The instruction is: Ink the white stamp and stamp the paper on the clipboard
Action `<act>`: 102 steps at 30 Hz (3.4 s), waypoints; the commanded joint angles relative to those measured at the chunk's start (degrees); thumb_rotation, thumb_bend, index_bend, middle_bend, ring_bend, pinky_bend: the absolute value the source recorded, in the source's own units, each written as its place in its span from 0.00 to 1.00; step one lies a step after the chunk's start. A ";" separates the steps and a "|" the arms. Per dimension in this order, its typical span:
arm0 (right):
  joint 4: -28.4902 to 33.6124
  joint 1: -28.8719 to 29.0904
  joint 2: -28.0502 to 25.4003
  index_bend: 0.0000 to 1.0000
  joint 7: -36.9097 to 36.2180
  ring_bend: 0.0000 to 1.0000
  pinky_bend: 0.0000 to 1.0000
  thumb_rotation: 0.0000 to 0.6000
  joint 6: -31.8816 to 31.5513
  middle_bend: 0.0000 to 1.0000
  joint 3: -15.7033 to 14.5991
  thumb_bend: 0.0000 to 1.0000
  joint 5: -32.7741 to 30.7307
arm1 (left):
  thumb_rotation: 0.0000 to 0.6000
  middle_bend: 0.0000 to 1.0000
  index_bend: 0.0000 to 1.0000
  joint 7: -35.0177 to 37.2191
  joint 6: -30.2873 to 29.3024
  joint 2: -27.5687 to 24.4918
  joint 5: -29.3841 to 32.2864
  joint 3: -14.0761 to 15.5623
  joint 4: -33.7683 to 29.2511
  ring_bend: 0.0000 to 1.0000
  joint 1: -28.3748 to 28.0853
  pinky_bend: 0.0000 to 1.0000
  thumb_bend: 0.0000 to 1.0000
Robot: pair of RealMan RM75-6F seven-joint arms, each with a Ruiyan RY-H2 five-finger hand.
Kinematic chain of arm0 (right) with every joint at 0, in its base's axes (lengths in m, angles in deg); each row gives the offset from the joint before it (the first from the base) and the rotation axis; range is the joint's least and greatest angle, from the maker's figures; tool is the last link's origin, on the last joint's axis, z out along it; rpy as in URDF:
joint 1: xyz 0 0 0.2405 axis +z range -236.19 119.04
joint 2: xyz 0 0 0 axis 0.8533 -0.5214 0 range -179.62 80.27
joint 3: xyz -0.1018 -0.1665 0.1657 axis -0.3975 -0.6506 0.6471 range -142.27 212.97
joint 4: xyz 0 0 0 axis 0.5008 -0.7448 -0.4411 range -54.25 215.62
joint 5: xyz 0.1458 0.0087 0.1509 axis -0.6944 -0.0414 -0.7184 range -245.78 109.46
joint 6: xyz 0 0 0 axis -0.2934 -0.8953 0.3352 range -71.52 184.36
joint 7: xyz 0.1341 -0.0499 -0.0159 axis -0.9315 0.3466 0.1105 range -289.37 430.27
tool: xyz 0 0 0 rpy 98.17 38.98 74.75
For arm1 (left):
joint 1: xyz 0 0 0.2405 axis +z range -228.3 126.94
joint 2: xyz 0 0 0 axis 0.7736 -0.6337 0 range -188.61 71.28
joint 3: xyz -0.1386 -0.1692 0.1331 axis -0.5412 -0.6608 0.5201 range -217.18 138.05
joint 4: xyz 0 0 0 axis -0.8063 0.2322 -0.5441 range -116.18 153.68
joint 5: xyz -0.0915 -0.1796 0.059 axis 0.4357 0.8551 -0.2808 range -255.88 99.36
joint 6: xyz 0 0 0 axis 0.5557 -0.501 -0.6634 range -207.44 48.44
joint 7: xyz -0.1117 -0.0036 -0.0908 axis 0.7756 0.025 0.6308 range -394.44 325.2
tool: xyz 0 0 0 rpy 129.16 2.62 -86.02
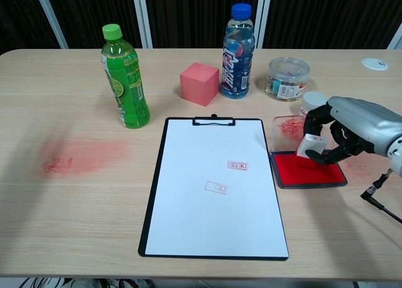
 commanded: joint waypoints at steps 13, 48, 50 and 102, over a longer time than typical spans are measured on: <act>-0.43 -0.43 0.63 0.87 0.01 0.80 0.87 1.00 -0.36 0.73 -0.17 0.65 0.20 | 1.00 0.00 0.00 0.17 -0.34 0.01 -0.21 0.06 -0.21 0.00 0.19 0.00 0.01; -0.78 0.61 3.74 0.90 2.75 0.84 0.87 1.00 0.45 0.77 2.07 0.69 -3.52 | 1.00 0.00 0.00 0.64 0.94 -0.12 0.67 -0.24 -0.21 0.00 -0.46 0.00 0.01; -1.11 0.65 4.09 0.90 2.89 0.84 0.87 1.00 0.55 0.77 1.98 0.69 -3.69 | 1.00 0.00 0.00 0.68 1.00 -0.14 0.67 -0.23 -0.20 0.00 -0.49 0.00 0.01; -5.71 -0.77 7.27 0.93 0.33 0.86 0.87 1.00 -0.87 0.79 3.12 0.67 -6.16 | 1.00 0.00 0.00 1.96 2.09 -0.80 1.16 -0.05 -0.71 0.00 -0.85 0.00 0.01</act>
